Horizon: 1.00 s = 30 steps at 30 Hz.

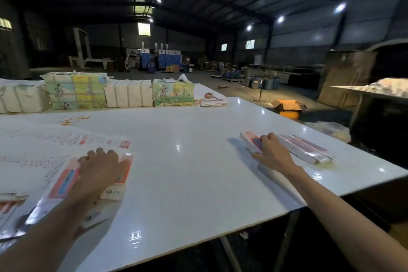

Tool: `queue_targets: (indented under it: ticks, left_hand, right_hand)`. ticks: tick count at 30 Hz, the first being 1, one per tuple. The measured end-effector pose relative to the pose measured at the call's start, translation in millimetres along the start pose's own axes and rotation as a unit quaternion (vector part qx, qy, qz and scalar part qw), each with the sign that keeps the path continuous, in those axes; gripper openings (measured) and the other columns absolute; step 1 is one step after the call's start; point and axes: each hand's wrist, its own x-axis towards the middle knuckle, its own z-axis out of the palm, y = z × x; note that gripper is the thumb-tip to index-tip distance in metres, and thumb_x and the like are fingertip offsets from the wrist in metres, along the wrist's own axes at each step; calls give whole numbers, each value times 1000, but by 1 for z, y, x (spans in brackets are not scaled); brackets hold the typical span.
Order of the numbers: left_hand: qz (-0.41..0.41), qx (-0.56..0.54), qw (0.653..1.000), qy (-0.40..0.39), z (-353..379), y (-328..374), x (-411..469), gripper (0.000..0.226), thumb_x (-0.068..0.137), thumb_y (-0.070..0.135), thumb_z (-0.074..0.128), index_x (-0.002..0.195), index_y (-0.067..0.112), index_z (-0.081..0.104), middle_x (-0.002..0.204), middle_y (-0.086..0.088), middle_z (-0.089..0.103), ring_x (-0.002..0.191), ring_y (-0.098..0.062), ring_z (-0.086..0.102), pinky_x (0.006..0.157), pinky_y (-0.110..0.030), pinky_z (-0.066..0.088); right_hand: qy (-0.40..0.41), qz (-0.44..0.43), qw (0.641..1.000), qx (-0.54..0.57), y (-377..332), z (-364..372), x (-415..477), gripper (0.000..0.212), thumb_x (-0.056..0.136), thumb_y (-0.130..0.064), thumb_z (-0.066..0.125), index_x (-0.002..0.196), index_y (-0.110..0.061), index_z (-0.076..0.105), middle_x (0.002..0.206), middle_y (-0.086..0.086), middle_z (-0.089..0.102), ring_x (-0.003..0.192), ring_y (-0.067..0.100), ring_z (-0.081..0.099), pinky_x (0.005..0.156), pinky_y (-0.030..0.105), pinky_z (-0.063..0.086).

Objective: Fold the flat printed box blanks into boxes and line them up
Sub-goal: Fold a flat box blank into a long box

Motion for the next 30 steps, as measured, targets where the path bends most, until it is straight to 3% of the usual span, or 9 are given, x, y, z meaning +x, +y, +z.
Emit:
queue_targets:
  ticks: [4, 7, 10, 14, 20, 25, 30]
  left_hand:
    - [8, 38, 998, 39, 14, -6, 2, 55, 102, 63, 39, 119, 18, 65, 126, -9, 59, 118, -32, 54, 101, -45, 44]
    - [18, 32, 998, 47, 15, -4, 4, 55, 102, 64, 42, 109, 17, 70, 116, -8, 58, 110, -32, 52, 95, -45, 47]
    - [34, -28, 992, 116, 19, 2, 0, 70, 93, 72, 53, 87, 5, 73, 97, -16, 54, 95, -38, 51, 83, -48, 47]
    - [5, 5, 999, 32, 12, 9, -2, 76, 83, 90, 47, 97, 17, 64, 97, -9, 41, 101, -31, 49, 86, -42, 42]
    - [35, -37, 996, 68, 6, 14, -12, 61, 95, 71, 55, 114, 15, 67, 113, -6, 61, 106, -24, 58, 93, -35, 47]
    - [1, -56, 997, 44, -4, 13, -19, 60, 92, 74, 58, 110, 17, 57, 114, -6, 59, 105, -22, 51, 96, -35, 45]
    - [-15, -82, 996, 24, -9, 13, -18, 55, 90, 65, 68, 108, 18, 48, 115, -6, 60, 96, -17, 44, 89, -32, 40]
  right_hand:
    - [-9, 44, 997, -63, 53, -21, -9, 63, 87, -42, 80, 140, -18, 56, 134, 5, 59, 115, 21, 59, 98, 37, 56]
    - [7, 57, 991, -120, 67, -20, -16, 60, 92, -42, 69, 145, -17, 54, 144, 8, 57, 129, 27, 54, 109, 41, 50]
    - [19, 62, 981, -182, 77, -13, -20, 53, 97, -43, 62, 142, -15, 58, 143, 8, 58, 132, 27, 52, 114, 41, 44]
    - [16, 69, 970, -233, 82, -7, -18, 47, 103, -42, 51, 140, -14, 57, 142, 7, 58, 132, 26, 51, 116, 40, 39]
    - [38, 116, 963, -241, 71, 0, -12, 40, 103, -21, 50, 140, -6, 55, 146, 15, 58, 137, 35, 49, 118, 45, 38]
    - [72, -19, 985, -158, -11, 6, -5, 47, 108, -32, 54, 150, -10, 51, 162, 14, 43, 151, 35, 37, 127, 49, 24]
    - [14, -221, 974, 45, -151, 25, -5, 36, 106, -33, 59, 138, -16, 64, 147, 4, 56, 138, 26, 47, 112, 42, 39]
